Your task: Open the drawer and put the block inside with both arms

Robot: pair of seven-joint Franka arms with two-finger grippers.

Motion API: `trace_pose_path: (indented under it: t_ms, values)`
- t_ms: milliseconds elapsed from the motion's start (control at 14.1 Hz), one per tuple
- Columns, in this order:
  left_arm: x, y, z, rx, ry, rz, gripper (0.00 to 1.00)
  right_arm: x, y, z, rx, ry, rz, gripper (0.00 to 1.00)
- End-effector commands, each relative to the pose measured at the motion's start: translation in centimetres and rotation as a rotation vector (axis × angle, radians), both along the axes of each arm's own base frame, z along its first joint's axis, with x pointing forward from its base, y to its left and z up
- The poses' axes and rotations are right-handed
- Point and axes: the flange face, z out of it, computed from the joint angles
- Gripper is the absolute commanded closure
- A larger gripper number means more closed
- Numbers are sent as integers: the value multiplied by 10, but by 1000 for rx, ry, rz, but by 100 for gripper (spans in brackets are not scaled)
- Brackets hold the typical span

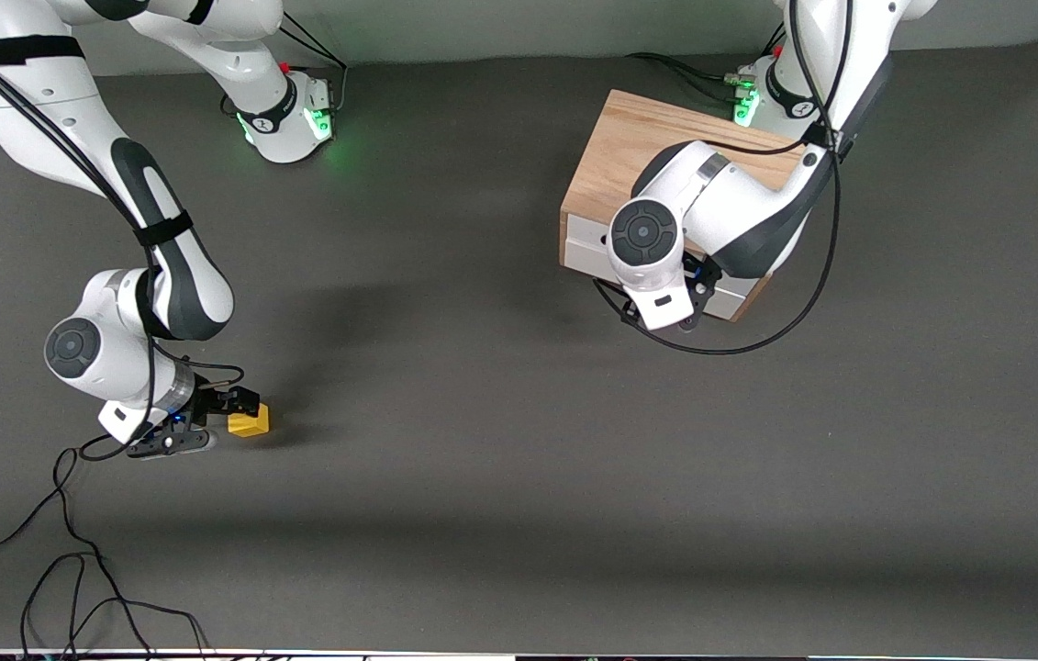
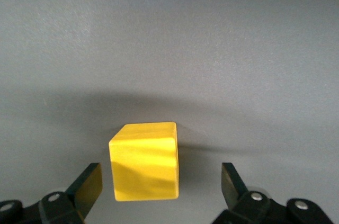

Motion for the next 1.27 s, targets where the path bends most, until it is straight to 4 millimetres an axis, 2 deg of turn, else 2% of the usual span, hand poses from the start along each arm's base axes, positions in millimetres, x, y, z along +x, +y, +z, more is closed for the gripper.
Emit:
trace_pose_path:
  t_ms: [0, 212, 566, 707, 1061, 1202]
  values:
    - [4, 1, -12, -4, -8, 0, 0, 4, 0, -10, -14, -21, 37, 0]
    - [5, 1, -15, -5, -8, -5, 0, 3, 0, -17, -11, -11, 34, 0]
    - [21, -2, -19, -21, -59, -22, 0, 2, -1, -23, -11, -3, 31, 0]
    - [34, -6, -24, -24, -71, -29, 0, 2, 0, -23, -11, -3, 33, 0]
    - [77, -15, -14, -78, -124, -4, 0, 2, 0, -23, -11, -3, 33, 2]
    - [96, -18, -7, -111, -148, 17, 0, 2, 0, -23, -11, -1, 33, 6]
